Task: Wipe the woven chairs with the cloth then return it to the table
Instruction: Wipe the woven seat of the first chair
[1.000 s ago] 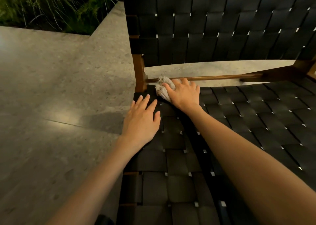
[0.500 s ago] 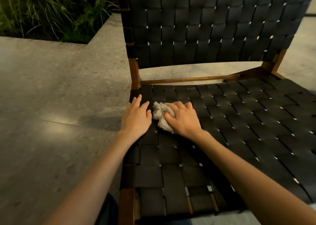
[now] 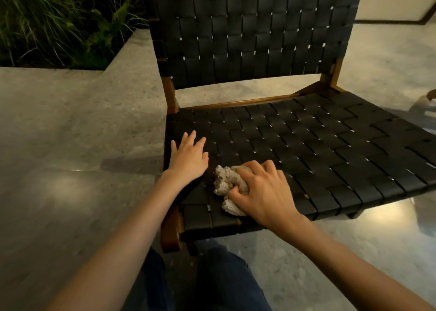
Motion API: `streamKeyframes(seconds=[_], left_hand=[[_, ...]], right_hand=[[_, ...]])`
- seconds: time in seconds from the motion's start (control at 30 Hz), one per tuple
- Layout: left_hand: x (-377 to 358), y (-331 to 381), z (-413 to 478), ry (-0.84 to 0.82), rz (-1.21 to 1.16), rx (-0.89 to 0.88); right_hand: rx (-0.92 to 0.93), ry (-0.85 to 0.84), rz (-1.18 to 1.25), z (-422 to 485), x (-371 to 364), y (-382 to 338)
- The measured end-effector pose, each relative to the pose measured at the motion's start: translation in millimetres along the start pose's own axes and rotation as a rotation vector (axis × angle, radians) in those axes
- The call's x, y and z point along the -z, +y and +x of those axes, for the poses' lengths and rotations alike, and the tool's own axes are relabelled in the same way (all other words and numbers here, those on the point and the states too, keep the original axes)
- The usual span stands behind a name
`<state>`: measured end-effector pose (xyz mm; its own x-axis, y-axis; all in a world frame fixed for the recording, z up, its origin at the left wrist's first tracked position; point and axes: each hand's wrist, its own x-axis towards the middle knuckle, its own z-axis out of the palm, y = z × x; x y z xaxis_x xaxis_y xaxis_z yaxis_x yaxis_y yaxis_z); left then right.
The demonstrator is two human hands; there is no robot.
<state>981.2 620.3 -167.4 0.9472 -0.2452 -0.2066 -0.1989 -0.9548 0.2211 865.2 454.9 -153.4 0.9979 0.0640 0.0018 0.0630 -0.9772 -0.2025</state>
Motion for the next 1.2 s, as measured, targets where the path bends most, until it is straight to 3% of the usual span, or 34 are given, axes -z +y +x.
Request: streamKeyframes(seconds=[0.13, 0.47, 0.87, 1.2], left_hand=[[-6.1, 6.0, -0.6, -0.004, 0.068, 0.004], [-13.8, -2.8, 43.1, 0.001, 0.152, -0.006], [-26.5, -14.8, 112.1, 0.062, 0.163, -0.017], [-28.3, -11.0, 120.5, 0.129, 0.136, -0.013]], right_hand=[[-0.154, -0.032, -0.044, 9.5, -5.4, 9.6], [-0.139, -0.129, 0.001, 118.7, -46.3, 26.0], [-0.043, 0.031, 0.074, 270.8, -85.3, 46.2], [-0.113, 0.056, 0.095, 287.3, -83.2, 58.9]])
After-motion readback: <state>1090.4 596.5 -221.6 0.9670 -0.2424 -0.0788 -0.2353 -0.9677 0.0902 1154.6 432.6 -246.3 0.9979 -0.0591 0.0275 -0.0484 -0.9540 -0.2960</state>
